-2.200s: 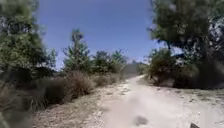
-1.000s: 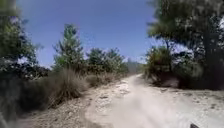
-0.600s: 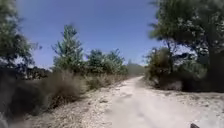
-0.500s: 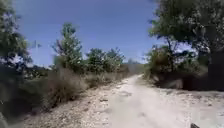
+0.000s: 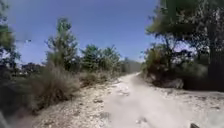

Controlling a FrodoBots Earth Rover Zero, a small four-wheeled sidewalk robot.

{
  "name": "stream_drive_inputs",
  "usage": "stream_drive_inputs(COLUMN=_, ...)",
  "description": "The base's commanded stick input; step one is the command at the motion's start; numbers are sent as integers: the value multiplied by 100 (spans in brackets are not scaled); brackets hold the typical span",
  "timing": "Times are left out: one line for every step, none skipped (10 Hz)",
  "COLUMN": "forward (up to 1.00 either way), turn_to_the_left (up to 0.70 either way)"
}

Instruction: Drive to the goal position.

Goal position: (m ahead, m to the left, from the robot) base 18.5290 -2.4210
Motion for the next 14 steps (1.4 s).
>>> stream_drive_inputs(forward=45, turn_to_the_left=2)
stream_drive_inputs(forward=45, turn_to_the_left=2)
stream_drive_inputs(forward=45, turn_to_the_left=2)
stream_drive_inputs(forward=45, turn_to_the_left=2)
stream_drive_inputs(forward=45, turn_to_the_left=2)
stream_drive_inputs(forward=45, turn_to_the_left=2)
stream_drive_inputs(forward=45, turn_to_the_left=2)
stream_drive_inputs(forward=45, turn_to_the_left=2)
stream_drive_inputs(forward=45, turn_to_the_left=2)
stream_drive_inputs(forward=45, turn_to_the_left=2)
stream_drive_inputs(forward=45, turn_to_the_left=2)
stream_drive_inputs(forward=45, turn_to_the_left=2)
stream_drive_inputs(forward=45, turn_to_the_left=2)
stream_drive_inputs(forward=45, turn_to_the_left=2)
